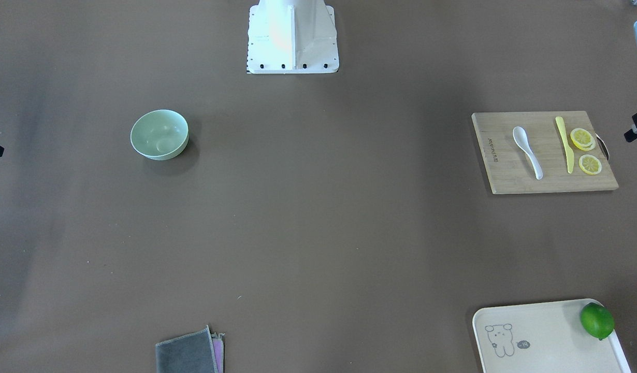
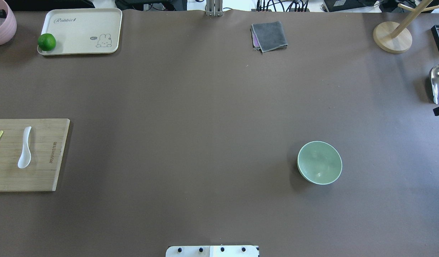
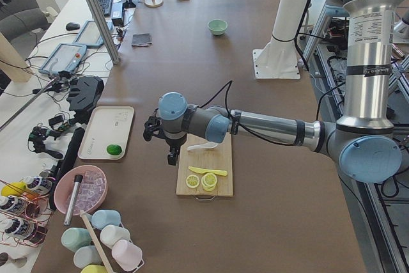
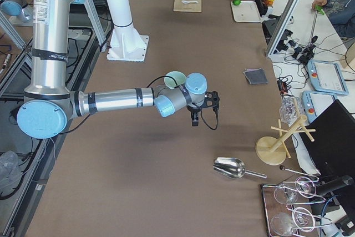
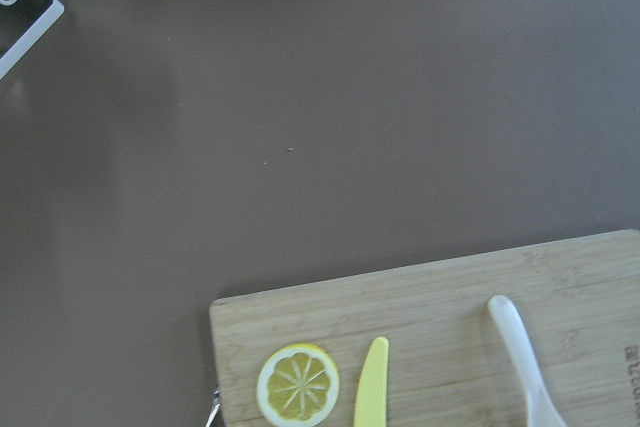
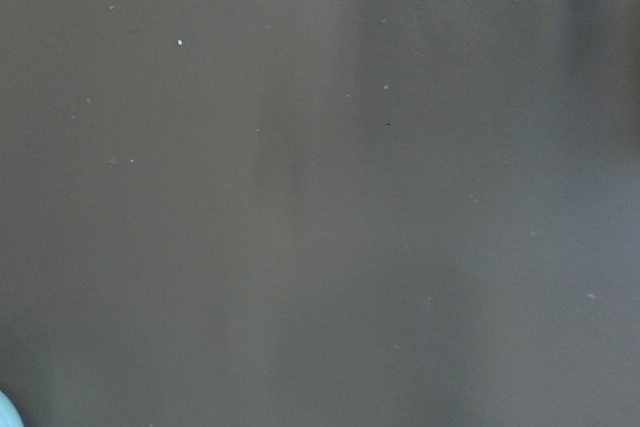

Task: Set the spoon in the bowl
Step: 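Reach the right gripper toward the pale green bowl and grasp its rim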

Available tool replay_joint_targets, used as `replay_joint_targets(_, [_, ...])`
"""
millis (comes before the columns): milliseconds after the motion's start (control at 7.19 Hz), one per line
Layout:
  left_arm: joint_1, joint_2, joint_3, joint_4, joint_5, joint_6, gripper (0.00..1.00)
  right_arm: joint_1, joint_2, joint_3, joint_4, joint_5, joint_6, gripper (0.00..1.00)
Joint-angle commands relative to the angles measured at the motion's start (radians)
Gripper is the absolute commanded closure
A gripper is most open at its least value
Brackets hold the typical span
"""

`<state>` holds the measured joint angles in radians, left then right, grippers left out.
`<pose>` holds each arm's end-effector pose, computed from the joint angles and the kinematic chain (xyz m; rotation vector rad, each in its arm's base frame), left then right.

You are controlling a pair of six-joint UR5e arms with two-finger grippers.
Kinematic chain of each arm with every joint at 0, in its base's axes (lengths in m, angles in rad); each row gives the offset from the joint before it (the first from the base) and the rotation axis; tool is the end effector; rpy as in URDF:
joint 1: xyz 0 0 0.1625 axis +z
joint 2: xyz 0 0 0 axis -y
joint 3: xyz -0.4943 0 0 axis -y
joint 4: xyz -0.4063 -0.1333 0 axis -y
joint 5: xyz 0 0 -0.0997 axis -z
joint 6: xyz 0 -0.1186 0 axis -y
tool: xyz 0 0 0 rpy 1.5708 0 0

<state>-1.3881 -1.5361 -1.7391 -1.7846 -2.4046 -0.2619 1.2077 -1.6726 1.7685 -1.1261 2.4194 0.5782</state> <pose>0.0473 -0.5062 0.6434 0.1369 0.8764 0.0709 -0.1291 -0.4645 0.6312 0.0769 -0.9652 -0.0312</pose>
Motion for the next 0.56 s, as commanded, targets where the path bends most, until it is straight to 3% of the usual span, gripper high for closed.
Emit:
replay_joint_targets(0, [0.093,-0.007,-0.005,-0.120,0.004,-0.193,0.03,-0.135,0.005,0.044,0.039,-0.076,0.151,0.00])
replay_joint_targets(417, [0.156,-0.025,-0.007,-0.147,0.018,-0.276,0.03,-0.326,0.039,0.135,0.038,-0.201,0.391,0.02])
